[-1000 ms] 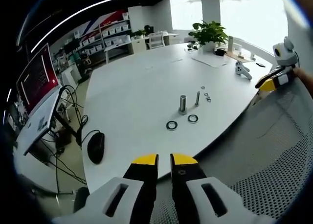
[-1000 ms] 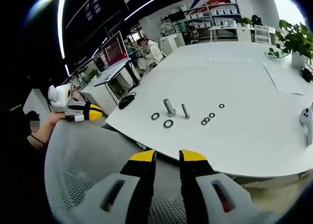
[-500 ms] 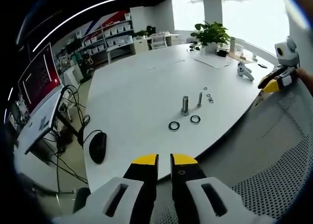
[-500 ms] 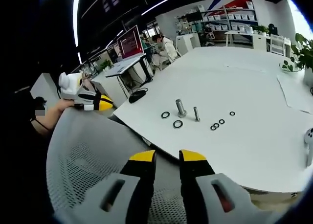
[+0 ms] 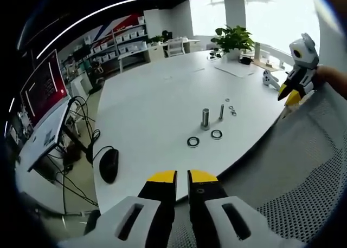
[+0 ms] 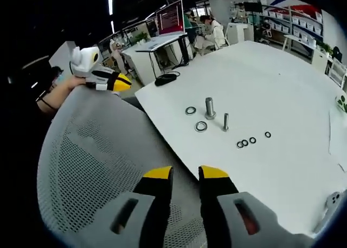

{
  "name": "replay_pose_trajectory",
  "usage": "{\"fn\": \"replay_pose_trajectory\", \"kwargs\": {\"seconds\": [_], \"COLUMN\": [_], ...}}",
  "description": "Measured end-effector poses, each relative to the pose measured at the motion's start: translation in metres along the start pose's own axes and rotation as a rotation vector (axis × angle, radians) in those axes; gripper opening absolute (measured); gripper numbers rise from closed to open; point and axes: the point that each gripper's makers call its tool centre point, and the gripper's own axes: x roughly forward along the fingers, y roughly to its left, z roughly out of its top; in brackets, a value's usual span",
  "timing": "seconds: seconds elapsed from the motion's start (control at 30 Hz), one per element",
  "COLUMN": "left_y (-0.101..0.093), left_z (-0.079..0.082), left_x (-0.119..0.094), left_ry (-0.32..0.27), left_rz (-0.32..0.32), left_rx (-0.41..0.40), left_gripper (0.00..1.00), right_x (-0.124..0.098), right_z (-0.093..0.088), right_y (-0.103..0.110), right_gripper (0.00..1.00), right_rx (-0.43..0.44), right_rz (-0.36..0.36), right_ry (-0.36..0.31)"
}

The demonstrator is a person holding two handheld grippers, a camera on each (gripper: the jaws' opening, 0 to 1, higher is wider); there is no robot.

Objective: Place the washer onto the threaded stud by aligning its center hole with the stud, sliding it down to the base, and recovering from edge contact or off-axis alignment until the washer reaches the visible bottom stop.

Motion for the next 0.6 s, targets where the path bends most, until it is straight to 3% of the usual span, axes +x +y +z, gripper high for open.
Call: {"fn": "replay_pose_trajectory", "kwargs": {"seconds": [0.17,0.6], "left_y": [0.001,0.002], "left_z": [0.0,0.0], "left_x": [0.0,-0.001], "left_ry": [-0.004,-0.002], "left_rz": [0.005,0.012], "left_rx": [-0.006,-0.016], "left_gripper": [0.05,0.04], "right_x": [0.014,0.048], "right_z": [-0.005,-0.003], "right_y": [-0.023,-0.073], "right_gripper": [0.23,0.23], "right_rx": [-0.068,-0.123], "right_rz": [-0.019,-0.071], "right_ry": [0.089,0.193]}}
